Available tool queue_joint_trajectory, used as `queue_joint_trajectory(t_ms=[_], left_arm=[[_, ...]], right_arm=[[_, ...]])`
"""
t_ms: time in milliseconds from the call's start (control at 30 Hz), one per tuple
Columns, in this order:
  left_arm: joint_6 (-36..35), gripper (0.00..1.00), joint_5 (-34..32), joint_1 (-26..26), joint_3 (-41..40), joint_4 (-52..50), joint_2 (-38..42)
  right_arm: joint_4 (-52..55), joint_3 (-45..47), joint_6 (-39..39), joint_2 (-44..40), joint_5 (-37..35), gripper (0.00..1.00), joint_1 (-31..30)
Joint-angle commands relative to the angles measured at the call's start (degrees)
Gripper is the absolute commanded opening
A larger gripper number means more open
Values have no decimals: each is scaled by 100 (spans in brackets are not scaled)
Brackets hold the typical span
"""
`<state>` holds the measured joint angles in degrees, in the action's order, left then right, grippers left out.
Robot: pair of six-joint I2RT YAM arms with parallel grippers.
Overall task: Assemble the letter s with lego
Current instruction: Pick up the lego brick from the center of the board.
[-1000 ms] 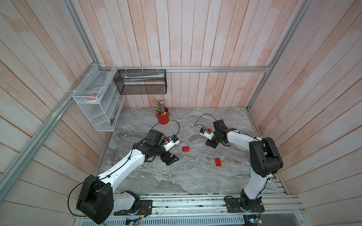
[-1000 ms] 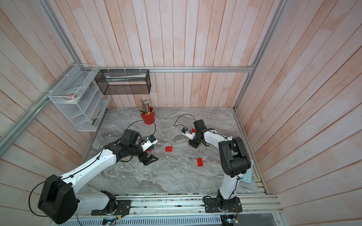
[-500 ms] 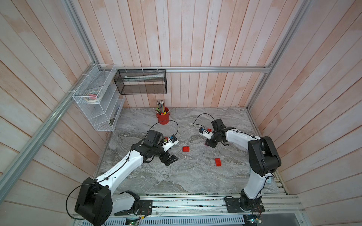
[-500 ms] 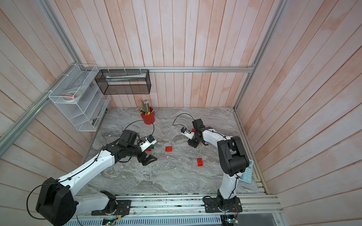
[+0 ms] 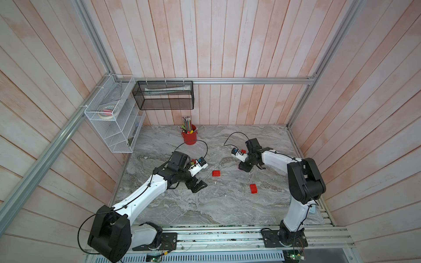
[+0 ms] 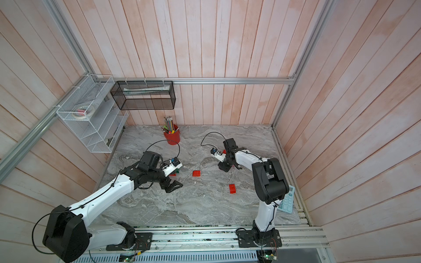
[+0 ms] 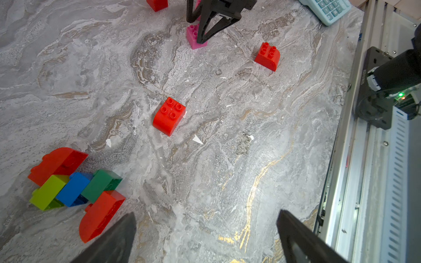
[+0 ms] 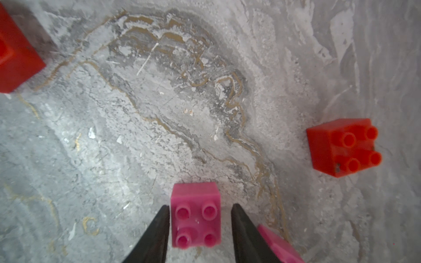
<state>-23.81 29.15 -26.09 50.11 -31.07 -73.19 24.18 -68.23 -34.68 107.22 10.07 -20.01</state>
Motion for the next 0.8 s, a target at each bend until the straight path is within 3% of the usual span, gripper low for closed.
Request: queue_joint_trajectory(t_ms=[0, 433, 767], left_arm=[[-88, 100, 3, 48, -80, -92, -30], [-122, 100, 19, 100, -89, -127, -12], [-268, 100, 99, 308, 43, -423, 136]], right_arm=[[192, -134, 99, 175, -79, 45, -3], [403, -328, 52, 114, 32, 30, -80], [690, -424, -567, -270, 468, 26, -767]])
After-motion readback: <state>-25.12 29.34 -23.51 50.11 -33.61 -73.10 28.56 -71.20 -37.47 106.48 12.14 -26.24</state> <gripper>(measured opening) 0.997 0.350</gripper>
